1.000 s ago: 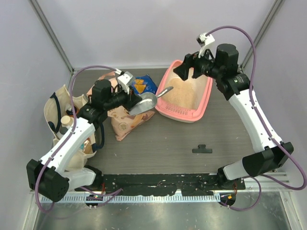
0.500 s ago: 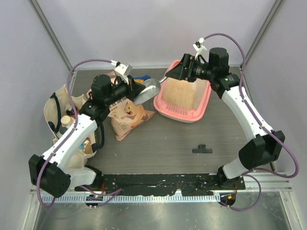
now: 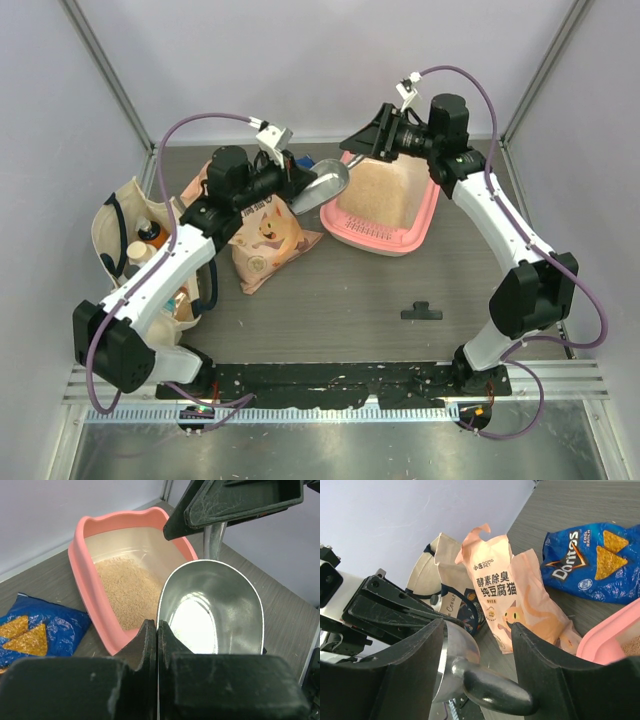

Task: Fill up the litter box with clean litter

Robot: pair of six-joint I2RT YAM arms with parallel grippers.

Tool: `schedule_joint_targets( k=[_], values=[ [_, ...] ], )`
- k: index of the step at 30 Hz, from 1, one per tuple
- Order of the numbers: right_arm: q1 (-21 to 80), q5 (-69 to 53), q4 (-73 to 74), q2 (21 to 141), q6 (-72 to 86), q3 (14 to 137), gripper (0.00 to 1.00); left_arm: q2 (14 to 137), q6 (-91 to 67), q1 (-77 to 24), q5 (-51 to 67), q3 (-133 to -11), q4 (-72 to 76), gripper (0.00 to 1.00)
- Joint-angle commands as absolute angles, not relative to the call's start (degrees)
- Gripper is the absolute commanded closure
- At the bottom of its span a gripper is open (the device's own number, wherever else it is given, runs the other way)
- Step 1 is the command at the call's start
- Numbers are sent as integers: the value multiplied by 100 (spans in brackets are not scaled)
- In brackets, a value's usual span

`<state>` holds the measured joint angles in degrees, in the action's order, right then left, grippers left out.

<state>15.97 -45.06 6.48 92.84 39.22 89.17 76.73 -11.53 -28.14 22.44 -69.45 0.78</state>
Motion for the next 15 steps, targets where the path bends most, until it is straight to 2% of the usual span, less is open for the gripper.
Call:
schedule_joint_targets(
  k=[1,15],
  values=[
    [1617,-4921,97,8992,3903,8912,40,7734,-1055,-2839,2074,-7312,677,100],
    [1600,-5282,211,8710,3551,8736,60,7919,-800,-2839,2355,-7330,730,100]
  ],
)
